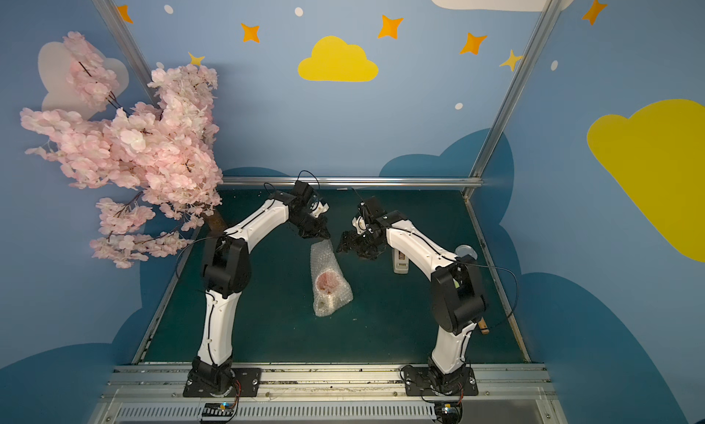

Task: Wrap mugs in bubble wrap
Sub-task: Wrap the mug in bubble wrap.

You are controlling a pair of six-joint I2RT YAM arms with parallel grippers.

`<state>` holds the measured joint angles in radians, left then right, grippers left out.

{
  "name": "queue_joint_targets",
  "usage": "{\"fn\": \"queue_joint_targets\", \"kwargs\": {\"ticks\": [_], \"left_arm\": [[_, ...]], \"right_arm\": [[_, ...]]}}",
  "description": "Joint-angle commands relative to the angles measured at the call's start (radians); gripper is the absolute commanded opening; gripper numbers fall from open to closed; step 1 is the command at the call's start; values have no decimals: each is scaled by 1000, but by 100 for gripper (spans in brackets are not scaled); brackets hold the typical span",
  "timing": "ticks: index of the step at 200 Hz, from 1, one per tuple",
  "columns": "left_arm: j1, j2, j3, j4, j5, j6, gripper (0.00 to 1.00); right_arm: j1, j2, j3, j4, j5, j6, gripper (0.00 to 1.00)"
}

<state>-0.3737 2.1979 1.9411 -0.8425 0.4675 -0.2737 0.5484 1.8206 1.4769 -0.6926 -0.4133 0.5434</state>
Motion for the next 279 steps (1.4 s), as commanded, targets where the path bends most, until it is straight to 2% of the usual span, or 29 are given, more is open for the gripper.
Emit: {"fn": "queue_joint_targets", "kwargs": {"ticks": [1,11,41,54,111,137,196,214,222,235,241,279], "left_arm": [[-2,-83,-42,49,0,-19,3],[-2,-112,-68,38,-40,-20,7],[28,-284,-280,122,-149,-85,48],[51,-344,-356,148,-152,-115,54],[53,-490,-575,168,-115,-135,54],[46,-533,-640,178,-89,-148,54],[10,-587,-714,169,-86,-162,54],[4,-594,-733,169,-87,-166,54],[2,-598,-741,172,-89,-168,54],[-2,-604,-750,174,-92,-171,53],[-2,-608,-754,174,-93,-173,54],[-23,-629,-766,183,-109,-194,54]], "right_arm": [[-11,21,35,65,-39,12,80],[-14,44,38,98,-59,10,80],[-12,175,133,160,-115,-30,79],[-12,237,193,157,-122,-45,78],[1,467,420,106,-168,-86,77],[9,522,483,94,-195,-89,72],[15,528,491,131,-251,-71,40],[15,529,493,120,-254,-75,38],[15,529,493,118,-254,-79,31],[15,524,485,122,-253,-77,14],[15,521,478,128,-255,-76,10],[19,460,424,176,-240,-57,3]]}}
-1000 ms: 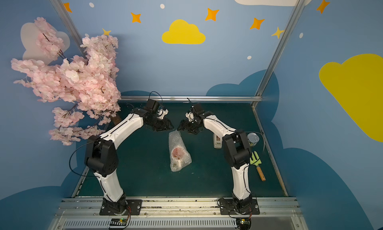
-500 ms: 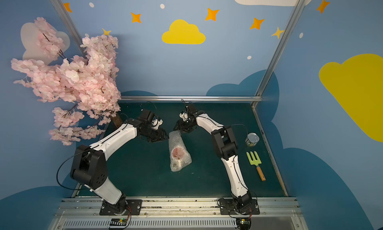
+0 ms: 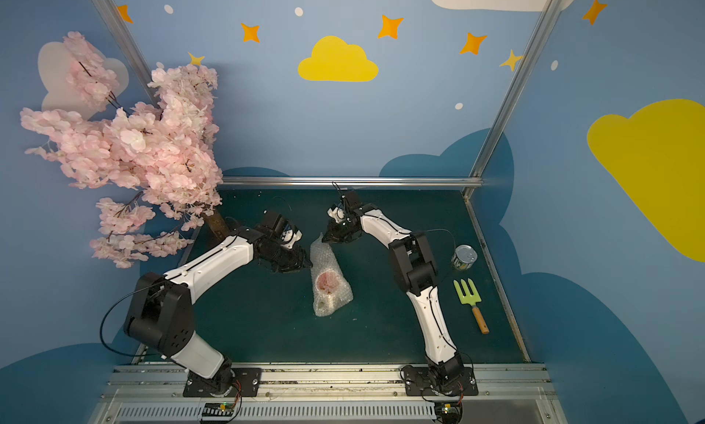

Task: Wrap mugs in bubble wrap
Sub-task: Wrap the mug in bubble wrap.

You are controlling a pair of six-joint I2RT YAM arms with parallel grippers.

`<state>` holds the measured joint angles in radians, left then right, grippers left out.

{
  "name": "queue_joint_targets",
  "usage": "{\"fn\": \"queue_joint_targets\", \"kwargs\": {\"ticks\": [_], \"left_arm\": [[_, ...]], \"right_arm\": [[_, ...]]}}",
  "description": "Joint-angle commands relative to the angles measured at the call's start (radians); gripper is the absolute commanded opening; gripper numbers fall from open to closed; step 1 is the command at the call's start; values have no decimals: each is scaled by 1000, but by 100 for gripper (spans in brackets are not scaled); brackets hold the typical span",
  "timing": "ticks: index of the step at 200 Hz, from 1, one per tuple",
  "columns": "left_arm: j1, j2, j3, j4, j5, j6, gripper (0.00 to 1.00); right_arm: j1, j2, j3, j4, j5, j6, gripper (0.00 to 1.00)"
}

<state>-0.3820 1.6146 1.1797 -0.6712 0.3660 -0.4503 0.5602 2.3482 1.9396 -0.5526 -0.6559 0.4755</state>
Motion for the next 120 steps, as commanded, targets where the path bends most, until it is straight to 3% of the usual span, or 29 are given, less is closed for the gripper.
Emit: {"fn": "queue_joint_targets", "kwargs": {"ticks": [1,79,120], "left_arm": [[-16,-46,-4,12,-8,-19,54],[-56,-75,-61,48,-73,-104,54],[-2,-49,-69,76,-125,-167,54]], "right_arm": [[7,-70,-43,39,4,12,3],[20,-306,-253,170,13,52,0],[38,-407,-359,183,22,45,0]]}}
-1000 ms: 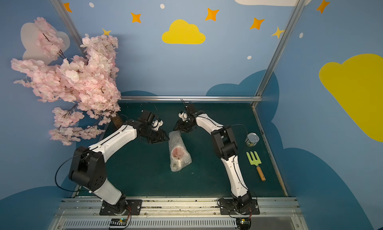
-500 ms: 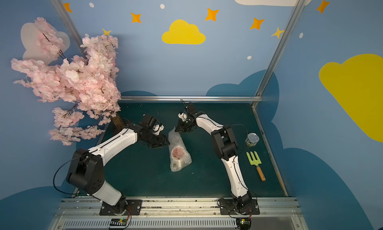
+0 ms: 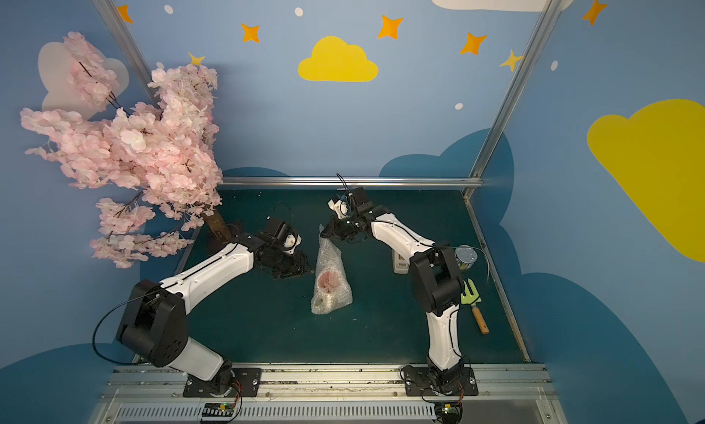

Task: Wrap mugs in bubble wrap
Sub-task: Wrap the mug in bubble wrap.

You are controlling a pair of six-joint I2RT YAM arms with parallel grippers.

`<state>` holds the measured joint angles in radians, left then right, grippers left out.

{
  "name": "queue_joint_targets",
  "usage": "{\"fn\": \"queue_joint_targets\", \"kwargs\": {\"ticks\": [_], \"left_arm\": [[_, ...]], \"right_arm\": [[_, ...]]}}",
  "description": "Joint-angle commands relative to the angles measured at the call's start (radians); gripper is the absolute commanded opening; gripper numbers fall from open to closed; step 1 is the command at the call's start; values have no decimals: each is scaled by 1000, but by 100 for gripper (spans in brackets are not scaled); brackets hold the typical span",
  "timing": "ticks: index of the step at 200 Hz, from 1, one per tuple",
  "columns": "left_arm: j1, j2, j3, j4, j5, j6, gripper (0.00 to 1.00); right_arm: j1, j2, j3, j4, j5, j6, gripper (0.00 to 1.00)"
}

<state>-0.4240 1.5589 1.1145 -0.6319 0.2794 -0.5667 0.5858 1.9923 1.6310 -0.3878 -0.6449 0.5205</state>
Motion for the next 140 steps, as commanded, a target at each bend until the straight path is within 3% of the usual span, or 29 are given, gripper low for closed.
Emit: {"fn": "queue_joint_targets", "kwargs": {"ticks": [1,25,61,86,140], "left_arm": [[42,7,-5,40,-39,-53,54],[78,29,12,104,-9,-86,55],[48,3,21,90,29,-81,52],[62,-4,-20,87,20,-98,55],[82,158,116,178,79,-143,65]], "right_arm": [[13,-53,-53,18,11,0,0],[24,-86,-120,33,16,-3,0],[36,-148,-206,71,25,3,0],[46,-208,-267,76,28,-8,0],[84,-281,-397,75,20,-62,0]]}}
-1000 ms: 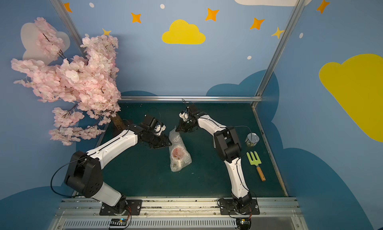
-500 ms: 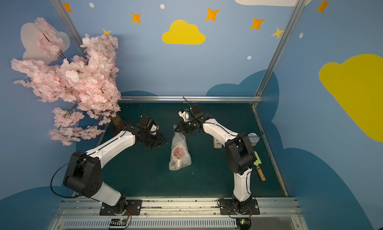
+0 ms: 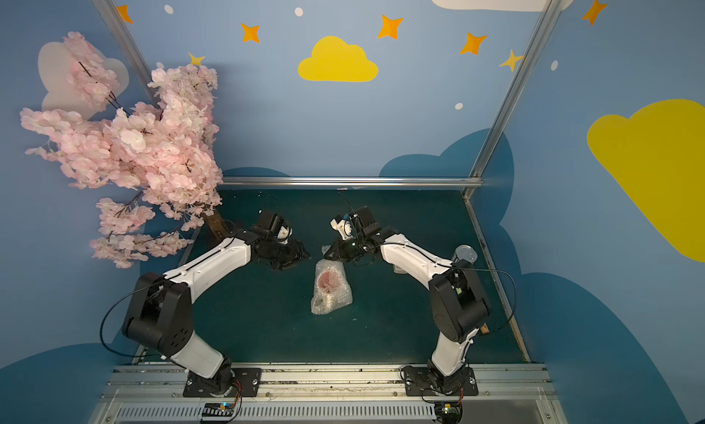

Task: Wrap mugs in bubble wrap
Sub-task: Wrap the mug in bubble wrap.

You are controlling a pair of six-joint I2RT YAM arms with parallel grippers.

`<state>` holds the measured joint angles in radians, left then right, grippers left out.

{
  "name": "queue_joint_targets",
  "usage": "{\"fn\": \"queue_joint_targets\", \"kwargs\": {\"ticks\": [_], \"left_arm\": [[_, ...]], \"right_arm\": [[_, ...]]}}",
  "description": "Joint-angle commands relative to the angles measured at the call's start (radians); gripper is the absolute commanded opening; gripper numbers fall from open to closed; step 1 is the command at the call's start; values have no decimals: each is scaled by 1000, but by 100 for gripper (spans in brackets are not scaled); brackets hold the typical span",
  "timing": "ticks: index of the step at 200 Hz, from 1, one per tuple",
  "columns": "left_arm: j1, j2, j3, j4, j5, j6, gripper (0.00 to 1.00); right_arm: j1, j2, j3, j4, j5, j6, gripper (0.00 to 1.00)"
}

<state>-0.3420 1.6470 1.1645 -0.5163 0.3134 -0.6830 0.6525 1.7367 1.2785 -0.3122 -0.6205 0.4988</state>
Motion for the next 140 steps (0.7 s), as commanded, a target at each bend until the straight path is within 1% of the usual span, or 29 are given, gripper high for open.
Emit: {"fn": "queue_joint_targets", "kwargs": {"ticks": [1,33,54,86,103,140], "left_arm": [[1,74,68,65,48,-28,65],[-17,157,168,87,109,-14,66],[-40,178,195,71,152,16,65],[-60,159,141,49,197,35,56],[-71,142,115,40,213,50,55],[-106,96,86,7,207,93,51]], "right_arm": [[17,-27,-47,-1,-3,-41,0],[30,-55,-121,2,19,-51,0],[39,-69,-176,26,32,-48,0],[47,-84,-232,60,57,-55,0],[48,-86,-249,71,65,-63,0],[51,-58,-245,57,73,-93,0]]}}
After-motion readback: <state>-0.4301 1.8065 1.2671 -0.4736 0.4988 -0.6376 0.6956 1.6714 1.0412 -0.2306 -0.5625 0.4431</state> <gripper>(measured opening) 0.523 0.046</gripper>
